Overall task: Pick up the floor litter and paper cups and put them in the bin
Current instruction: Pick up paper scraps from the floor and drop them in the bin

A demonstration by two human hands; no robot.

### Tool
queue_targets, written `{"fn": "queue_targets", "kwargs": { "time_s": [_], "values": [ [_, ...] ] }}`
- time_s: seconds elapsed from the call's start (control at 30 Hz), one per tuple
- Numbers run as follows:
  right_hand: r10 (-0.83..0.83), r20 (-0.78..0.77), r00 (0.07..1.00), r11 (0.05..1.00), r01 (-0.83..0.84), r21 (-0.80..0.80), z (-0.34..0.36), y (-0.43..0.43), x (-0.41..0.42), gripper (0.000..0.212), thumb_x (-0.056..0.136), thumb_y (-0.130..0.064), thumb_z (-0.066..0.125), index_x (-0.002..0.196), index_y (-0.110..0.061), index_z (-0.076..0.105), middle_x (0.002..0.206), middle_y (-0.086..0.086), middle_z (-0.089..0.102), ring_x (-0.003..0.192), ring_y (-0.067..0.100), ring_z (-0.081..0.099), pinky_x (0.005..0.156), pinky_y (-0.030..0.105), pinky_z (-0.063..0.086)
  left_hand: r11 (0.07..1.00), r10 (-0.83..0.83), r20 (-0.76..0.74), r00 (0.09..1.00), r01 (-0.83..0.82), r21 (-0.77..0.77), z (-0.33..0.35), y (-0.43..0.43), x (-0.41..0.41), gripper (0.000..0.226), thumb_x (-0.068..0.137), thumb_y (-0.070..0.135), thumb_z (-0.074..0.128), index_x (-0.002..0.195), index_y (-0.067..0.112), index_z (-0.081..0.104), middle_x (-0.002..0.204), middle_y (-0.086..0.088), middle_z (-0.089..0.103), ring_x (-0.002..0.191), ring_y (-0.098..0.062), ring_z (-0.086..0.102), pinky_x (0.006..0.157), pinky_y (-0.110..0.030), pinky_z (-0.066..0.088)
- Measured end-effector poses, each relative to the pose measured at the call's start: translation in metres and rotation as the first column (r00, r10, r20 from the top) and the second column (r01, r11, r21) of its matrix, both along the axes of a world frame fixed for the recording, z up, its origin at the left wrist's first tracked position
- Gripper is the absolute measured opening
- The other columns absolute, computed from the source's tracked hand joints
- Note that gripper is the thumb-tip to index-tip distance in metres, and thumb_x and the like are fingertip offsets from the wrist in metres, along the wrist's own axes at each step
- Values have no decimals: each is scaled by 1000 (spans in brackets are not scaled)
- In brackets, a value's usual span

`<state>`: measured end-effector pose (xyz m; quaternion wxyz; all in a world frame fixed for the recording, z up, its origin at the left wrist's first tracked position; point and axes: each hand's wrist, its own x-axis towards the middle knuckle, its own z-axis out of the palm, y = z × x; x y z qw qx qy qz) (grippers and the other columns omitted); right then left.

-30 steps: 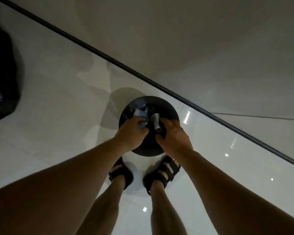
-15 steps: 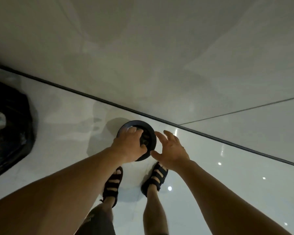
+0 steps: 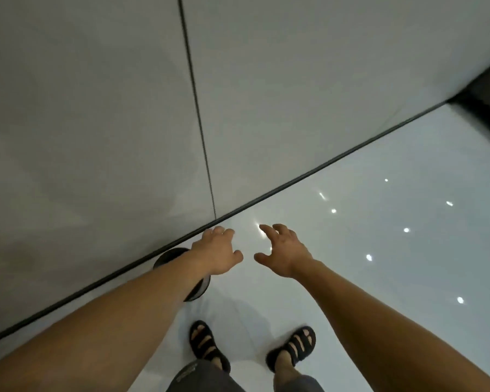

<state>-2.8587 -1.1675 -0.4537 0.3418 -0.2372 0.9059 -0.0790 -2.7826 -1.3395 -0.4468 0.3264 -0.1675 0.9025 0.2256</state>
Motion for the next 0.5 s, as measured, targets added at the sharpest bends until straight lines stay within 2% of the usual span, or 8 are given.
{"fn": "queue_targets", "kwargs": {
  "time_s": [0.27,0.5],
  "values": [
    [-362,-70,930,932,363,1,40,239,-52,80,89,-54,57,153,-33,15,159,5,16,143,28,21,109,46,37,954,-299,-110,948,299,-20,59,214,-129,69,91,48,46,149,20,23,153,-4,26,140,-26,23,110,-43,32],
    [-612,-94,786,787,616,23,68,424,-85,80,89,-52,57,154,-32,14,159,5,15,143,29,20,110,47,35,845,-520,-190,833,534,29,92,403,-209,69,92,47,47,150,20,22,156,-3,22,143,-24,19,113,-40,27]
  ]
}}
